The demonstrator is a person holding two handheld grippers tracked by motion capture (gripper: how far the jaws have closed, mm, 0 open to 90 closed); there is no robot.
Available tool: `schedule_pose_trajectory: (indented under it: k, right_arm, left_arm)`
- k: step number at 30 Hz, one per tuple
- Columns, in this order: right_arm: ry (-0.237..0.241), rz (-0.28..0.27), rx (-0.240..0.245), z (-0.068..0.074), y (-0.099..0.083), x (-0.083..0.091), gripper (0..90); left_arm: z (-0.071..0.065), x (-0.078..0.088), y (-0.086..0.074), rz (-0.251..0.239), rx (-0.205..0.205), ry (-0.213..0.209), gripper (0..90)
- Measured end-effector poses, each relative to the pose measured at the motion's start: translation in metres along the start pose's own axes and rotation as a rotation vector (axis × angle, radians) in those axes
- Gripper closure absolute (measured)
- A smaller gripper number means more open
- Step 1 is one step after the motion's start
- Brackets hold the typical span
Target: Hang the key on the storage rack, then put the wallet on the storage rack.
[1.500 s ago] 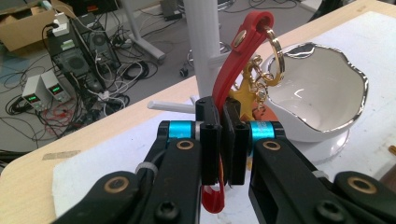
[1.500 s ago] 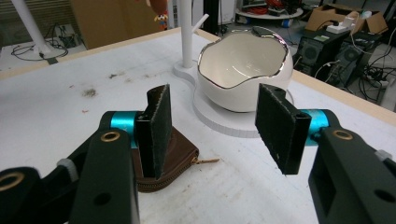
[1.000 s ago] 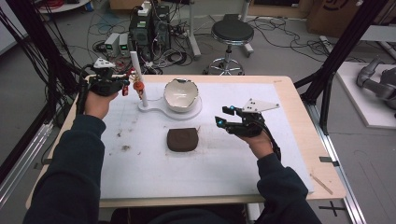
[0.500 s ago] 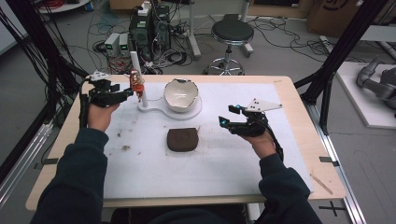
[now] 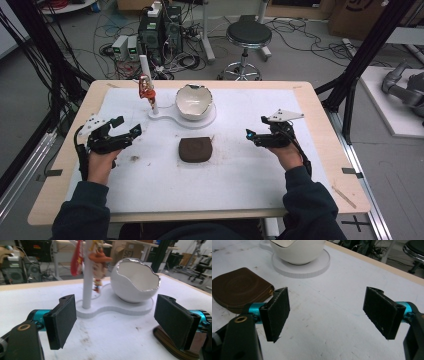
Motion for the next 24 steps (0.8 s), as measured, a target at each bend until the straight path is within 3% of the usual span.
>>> schedule_pose_trajectory:
  k: [3, 5, 8, 12, 17, 24]
  right_arm:
    - [-0.013, 0.008, -0.012, -0.002, -0.004, 0.001, 21.7]
    - [-0.014, 0.006, -0.024, -0.003, -0.006, 0.002, 21.8]
    - [-0.024, -0.019, -0.040, -0.006, -0.005, 0.005, 21.8]
    - [-0.027, -0.059, -0.053, -0.008, -0.001, 0.009, 21.8]
    - [-0.003, -0.055, -0.055, -0.006, -0.001, 0.008, 21.9]
    - [0.011, -0.039, -0.061, -0.006, -0.004, 0.006, 21.9]
  left_arm:
    - [-0.006, 0.000, 0.002, -0.016, 0.006, -0.023, 18.1]
    - [-0.010, -0.001, -0.001, -0.003, -0.011, -0.042, 18.1]
    - [-0.015, -0.002, -0.004, -0.002, -0.019, -0.069, 18.1]
    - [-0.015, 0.002, -0.003, -0.007, -0.024, -0.062, 18.1]
    - [-0.015, 0.004, -0.001, -0.014, -0.024, -0.054, 18.1]
    - [-0.015, 0.001, -0.008, 0.020, -0.013, -0.063, 18.1]
Point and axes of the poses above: each handheld gripper's, and its own axes: x roughly backward along the jaws, y roughly out of its top, z roughly to its left, the point moved 7 cm from there along -x, roughly forward along the jaws, and after that the axes turned 9 degrees about -x, right-handed, at the moved point
